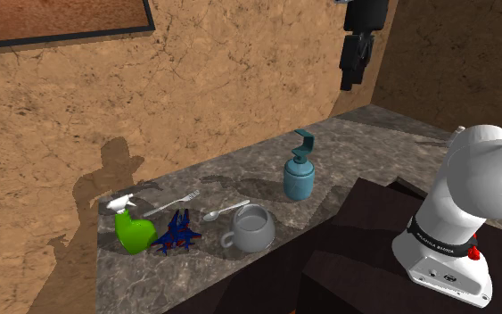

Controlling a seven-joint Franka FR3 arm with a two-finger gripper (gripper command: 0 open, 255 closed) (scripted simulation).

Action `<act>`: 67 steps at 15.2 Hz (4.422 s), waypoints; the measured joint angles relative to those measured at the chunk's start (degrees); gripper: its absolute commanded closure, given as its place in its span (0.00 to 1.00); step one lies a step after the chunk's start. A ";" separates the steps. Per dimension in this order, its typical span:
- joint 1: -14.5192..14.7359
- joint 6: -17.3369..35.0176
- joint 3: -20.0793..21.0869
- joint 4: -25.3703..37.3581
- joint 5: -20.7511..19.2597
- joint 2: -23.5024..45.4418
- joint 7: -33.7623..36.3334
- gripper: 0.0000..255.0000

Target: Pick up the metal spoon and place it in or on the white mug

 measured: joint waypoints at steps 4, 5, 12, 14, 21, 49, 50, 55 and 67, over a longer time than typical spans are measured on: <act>0.71 3.57 0.32 -1.52 -0.73 2.46 -1.97 0.00; 1.05 4.94 0.50 -1.62 -1.01 3.86 -2.77 0.00; 3.27 17.71 2.07 -4.15 -3.21 15.04 -8.29 0.00; 3.80 21.00 2.54 -4.22 -3.91 18.46 -9.67 0.00; 5.38 31.76 4.41 -2.61 -7.07 31.55 -13.48 0.00; 14.31 49.97 5.32 33.31 -28.86 89.11 -19.11 0.00; 14.30 50.46 5.19 33.41 -29.04 89.70 -19.08 0.00; 14.15 52.72 4.60 33.87 -29.69 92.37 -18.80 0.00; 14.20 53.00 4.54 34.03 -29.76 92.79 -18.70 1.00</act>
